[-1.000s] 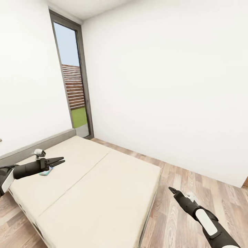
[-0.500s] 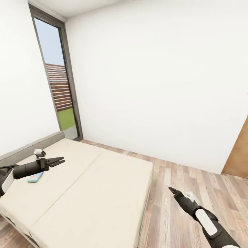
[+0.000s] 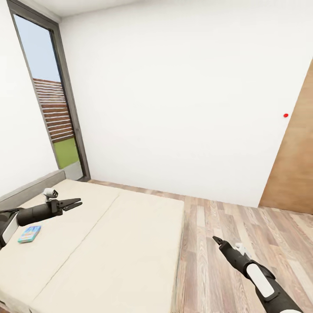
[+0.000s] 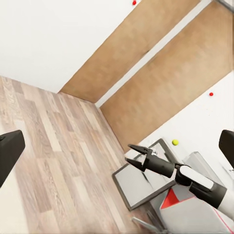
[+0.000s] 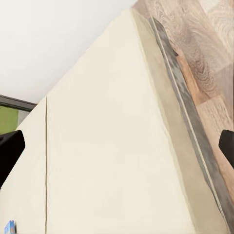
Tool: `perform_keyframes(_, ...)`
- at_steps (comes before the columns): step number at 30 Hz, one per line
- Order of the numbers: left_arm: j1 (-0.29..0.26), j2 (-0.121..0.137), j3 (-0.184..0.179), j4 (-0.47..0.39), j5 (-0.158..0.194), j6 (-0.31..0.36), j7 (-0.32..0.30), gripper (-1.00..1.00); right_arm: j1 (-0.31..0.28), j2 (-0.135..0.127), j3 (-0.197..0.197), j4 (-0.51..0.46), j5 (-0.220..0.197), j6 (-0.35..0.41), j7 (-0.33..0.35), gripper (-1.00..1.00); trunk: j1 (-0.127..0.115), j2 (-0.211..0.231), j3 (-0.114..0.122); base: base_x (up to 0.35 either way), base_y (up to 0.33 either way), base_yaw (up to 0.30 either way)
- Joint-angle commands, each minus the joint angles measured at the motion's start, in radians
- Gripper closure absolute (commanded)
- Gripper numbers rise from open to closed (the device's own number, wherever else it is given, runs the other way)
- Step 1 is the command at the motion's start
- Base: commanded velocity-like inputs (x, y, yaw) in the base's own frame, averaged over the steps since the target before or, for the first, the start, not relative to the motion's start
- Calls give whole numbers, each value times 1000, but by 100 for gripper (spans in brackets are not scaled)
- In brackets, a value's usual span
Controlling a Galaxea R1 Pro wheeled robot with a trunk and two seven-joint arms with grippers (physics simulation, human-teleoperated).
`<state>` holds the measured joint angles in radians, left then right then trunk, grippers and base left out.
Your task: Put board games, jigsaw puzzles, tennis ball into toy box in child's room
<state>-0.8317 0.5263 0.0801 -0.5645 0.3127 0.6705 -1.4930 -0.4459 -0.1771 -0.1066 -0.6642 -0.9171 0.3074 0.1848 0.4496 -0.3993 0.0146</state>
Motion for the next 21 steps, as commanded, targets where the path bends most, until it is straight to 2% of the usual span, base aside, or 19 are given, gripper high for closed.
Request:
perform_keyframes(1,0,0,0,0,2,11,-3,-100,-1,1,-4,0,-5,7,2,-100,0,-1,0,-5,277,-262)
perform_keyframes(21,0,0,0,0,2,11,-3,-100,-1,4,-4,0,-5,5,-1,-100,0,-1,0,-1,281,-262)
